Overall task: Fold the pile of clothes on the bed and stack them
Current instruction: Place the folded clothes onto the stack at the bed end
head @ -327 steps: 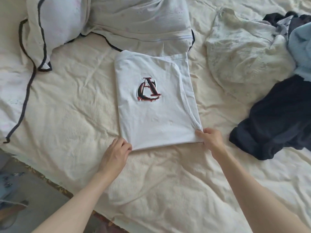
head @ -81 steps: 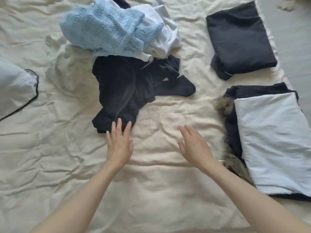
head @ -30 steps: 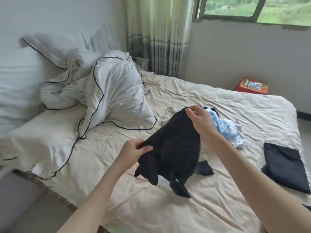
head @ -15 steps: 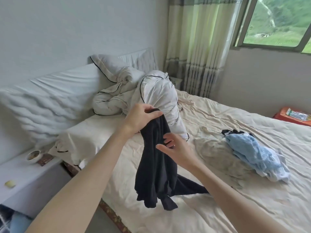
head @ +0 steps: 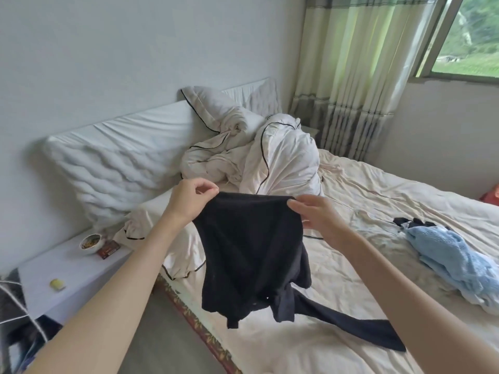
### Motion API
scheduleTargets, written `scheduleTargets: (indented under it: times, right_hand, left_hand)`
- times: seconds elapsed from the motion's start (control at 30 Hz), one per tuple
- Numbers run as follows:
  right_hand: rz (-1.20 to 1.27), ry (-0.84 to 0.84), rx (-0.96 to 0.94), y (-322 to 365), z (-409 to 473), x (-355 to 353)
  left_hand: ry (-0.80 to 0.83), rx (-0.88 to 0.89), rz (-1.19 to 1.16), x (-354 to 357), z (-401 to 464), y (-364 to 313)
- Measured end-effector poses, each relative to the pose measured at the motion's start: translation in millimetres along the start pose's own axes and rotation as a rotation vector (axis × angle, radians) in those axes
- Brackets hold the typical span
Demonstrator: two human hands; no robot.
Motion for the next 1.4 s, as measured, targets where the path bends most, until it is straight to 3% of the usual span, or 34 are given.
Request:
scheduleTargets:
  times: [0.1, 0.27, 0.33, 0.43, 0.53, 0.63, 0.7, 0.8, 0.87, 1.0, 1.1, 1.2, 1.27, 1.4]
  right_hand:
    - [0.024, -0.07, 0.014, 14, 14, 8]
    - [0.071, -0.044, 0.031, 22, 29, 43]
    - [0.089, -0.06, 0.031, 23, 33, 49]
    - [0.137, -0.1, 0.034, 24, 35, 45]
    - [0.268, -0.125, 0.033, 17, 32, 35]
    - [-0.034, -0.143, -0.113, -7, 6, 23]
    - [-0.183, -0.05, -0.19, -34, -25, 27]
    - [-0.3, 0.039, -0.166, -75, -50, 35]
    - [-0.392, -0.004, -0.137, -87, -45, 38]
    - [-0.199, -0.168, -0.132, -72, -26, 24]
    - [0.014, -0.146, -0.044, -53, -17, 0]
    - [0.012, -0.112, -0.041, -18, -6, -16]
    - [-0.058, -0.058, -0.076, 7, 1, -11]
    - [-0.085, 0.029, -0.062, 38, 8, 6]
  left_hand:
    - [0.015, -0.019, -0.063, 21, -20, 8]
    - [0.326, -0.114, -0.308, 88, -68, 5]
    - [0.298, -0.155, -0.354, 105, -76, 0]
    - [0.198, -0.17, -0.247, 111, -72, -8]
    - [0.088, -0.287, -0.423, 99, -54, -11]
    - [0.005, -0.419, -0.607, 86, -33, -13]
    - [-0.023, -0.434, -0.634, 82, -21, -14]
    - [-0.052, -0.417, -0.696, 81, -11, -23]
    - [-0.055, -0.386, -0.741, 80, -7, -33]
    - [-0.109, -0.341, -0.728, 65, 0, -40]
    - [-0.171, -0.38, -0.611, 43, 2, -16]
    - [-0.074, -0.385, -0.301, 39, -6, 0]
    - [-0.024, -0.286, -0.168, 45, -13, -10]
    - [0.257, -0.004, -0.341, 75, -33, -59]
Point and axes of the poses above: each hand's wrist, its own z-axis towards the middle knuckle, its own x-axis out of the palm, y = z × x, the point moved 5 cm from there along z, towards the middle knuckle, and after that the axes turned 5 degrees about z, right-handed, at the moved point
